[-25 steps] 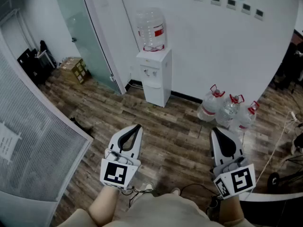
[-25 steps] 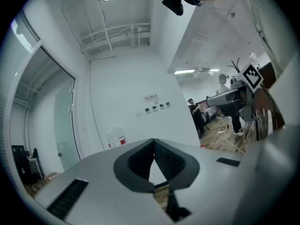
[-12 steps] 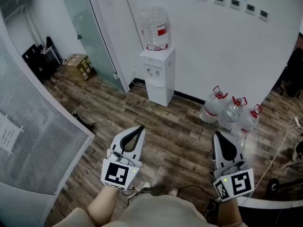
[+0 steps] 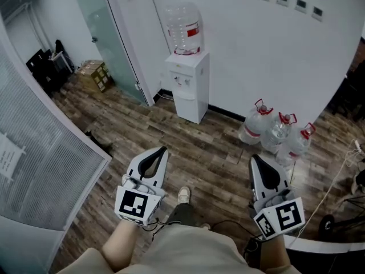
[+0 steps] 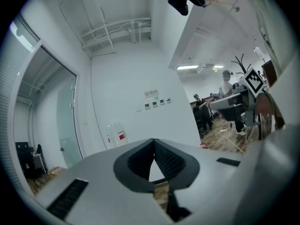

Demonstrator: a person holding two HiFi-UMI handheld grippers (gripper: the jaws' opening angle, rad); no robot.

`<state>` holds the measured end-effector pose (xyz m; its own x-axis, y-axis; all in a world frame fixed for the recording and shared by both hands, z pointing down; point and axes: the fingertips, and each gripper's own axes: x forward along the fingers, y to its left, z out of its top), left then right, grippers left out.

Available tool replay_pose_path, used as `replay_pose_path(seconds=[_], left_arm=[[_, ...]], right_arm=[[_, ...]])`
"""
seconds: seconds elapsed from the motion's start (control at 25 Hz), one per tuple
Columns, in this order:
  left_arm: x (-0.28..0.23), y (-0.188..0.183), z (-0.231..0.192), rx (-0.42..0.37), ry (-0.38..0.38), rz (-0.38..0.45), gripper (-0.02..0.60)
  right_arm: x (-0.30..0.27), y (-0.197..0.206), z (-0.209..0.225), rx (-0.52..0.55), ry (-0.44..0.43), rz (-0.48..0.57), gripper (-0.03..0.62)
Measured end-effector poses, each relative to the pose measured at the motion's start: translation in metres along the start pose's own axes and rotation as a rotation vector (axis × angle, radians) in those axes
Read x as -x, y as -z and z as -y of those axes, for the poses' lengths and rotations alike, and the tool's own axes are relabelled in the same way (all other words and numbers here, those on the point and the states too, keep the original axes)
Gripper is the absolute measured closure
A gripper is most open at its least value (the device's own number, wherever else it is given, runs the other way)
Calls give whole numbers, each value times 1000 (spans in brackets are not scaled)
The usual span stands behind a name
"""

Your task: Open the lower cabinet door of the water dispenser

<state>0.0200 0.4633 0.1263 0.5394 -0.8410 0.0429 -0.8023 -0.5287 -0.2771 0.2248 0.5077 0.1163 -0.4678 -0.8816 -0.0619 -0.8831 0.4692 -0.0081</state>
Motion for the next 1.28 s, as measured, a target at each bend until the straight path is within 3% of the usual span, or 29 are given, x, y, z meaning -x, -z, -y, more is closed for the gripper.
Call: replay_pose_path(seconds=[0.12,0.32,0.52,0.8,1.28], left_arm=[[-13,8,4,-14,3,21,575],[-30,32,2,-13,23,27,575],[-58,44,-29,0,18,29,575],[-109,65,-97,29,0,9,575],[-237,94,-256,54,31,-27,575]], right_arm=[[-6,8,1,-72,-46,33,586],[-25,37,3,-75,-44,-1,586],[-67,46,13,-51,-52,-30,586],[-153,38,31,-66,-63,4,586],[-369,44,54,-40,-84,-105,586]])
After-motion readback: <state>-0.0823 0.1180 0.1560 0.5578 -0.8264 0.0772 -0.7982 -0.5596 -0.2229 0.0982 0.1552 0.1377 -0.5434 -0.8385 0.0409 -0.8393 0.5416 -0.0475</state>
